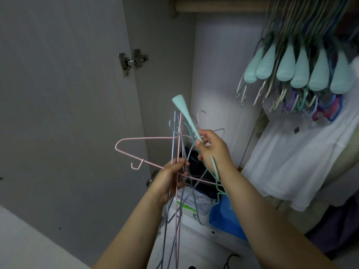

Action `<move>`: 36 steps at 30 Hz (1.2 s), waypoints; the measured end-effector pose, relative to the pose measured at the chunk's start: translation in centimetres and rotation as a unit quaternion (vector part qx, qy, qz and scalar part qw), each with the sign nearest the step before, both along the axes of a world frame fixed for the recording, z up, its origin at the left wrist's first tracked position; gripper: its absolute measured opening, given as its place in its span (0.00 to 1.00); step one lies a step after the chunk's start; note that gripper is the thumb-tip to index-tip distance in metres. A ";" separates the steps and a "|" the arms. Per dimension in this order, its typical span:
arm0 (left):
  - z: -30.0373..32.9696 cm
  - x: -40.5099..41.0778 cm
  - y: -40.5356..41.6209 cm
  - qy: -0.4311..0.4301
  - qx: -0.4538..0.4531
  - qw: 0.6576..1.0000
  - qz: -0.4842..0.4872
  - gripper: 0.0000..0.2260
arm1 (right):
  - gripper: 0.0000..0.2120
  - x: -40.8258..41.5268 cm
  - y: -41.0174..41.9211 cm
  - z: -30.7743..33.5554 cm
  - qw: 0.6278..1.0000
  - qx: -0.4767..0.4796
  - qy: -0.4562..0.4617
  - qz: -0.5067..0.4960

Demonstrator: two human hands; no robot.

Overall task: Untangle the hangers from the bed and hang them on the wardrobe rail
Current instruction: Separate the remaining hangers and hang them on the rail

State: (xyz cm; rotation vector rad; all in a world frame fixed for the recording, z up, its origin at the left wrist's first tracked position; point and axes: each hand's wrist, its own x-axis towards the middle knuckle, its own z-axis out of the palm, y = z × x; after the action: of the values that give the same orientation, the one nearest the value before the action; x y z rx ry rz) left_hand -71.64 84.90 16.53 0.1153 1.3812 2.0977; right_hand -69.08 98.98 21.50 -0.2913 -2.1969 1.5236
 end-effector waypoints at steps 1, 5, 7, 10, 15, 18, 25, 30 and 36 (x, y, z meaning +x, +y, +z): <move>-0.1 0.1 0.0 -0.001 0.000 1.000 0.003 0.08 | 0.12 -0.1 0.4 0.4 1.000 -0.010 -0.001 -0.013; -0.3 -0.4 -1.1 -0.018 0.043 0.998 0.053 0.11 | 0.10 -0.2 3.4 1.9 0.982 -0.183 -0.035 -0.041; -0.1 -0.8 -1.6 -0.015 0.065 0.995 0.076 0.13 | 0.10 0.3 4.8 2.1 0.966 -0.252 -0.057 -0.029; 0.1 -1.3 -1.8 0.045 0.041 0.992 0.107 0.14 | 0.10 0.9 5.7 1.3 0.948 -0.308 -0.072 -0.016; 0.8 -1.3 -1.4 0.169 -0.075 0.975 0.127 0.13 | 0.10 1.3 6.2 0.1 0.940 -0.332 -0.080 -0.001; 1.4 -1.1 -1.1 0.205 -0.078 0.967 0.130 0.10 | 0.12 1.2 5.8 -0.3 0.942 -0.326 -0.076 -0.008; 1.6 -1.3 -0.8 0.228 -0.083 0.950 0.197 0.11 | 0.07 1.2 6.8 -2.1 0.913 -0.393 -0.038 -0.105; 0.6 -2.2 -1.2 0.187 -0.076 0.952 0.230 0.13 | 0.04 1.2 7.2 -3.2 0.888 -0.433 -0.044 -0.147; 0.5 -2.5 -0.7 0.168 -0.058 0.954 0.242 0.12 | 0.06 1.3 6.9 -4.4 0.872 -0.437 -0.213 -0.054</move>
State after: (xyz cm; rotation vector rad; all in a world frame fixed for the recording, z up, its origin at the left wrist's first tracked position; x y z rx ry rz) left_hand -74.12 84.25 17.08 0.0956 1.8857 2.4675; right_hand -67.77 105.84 17.07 -1.0951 -1.5446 2.4828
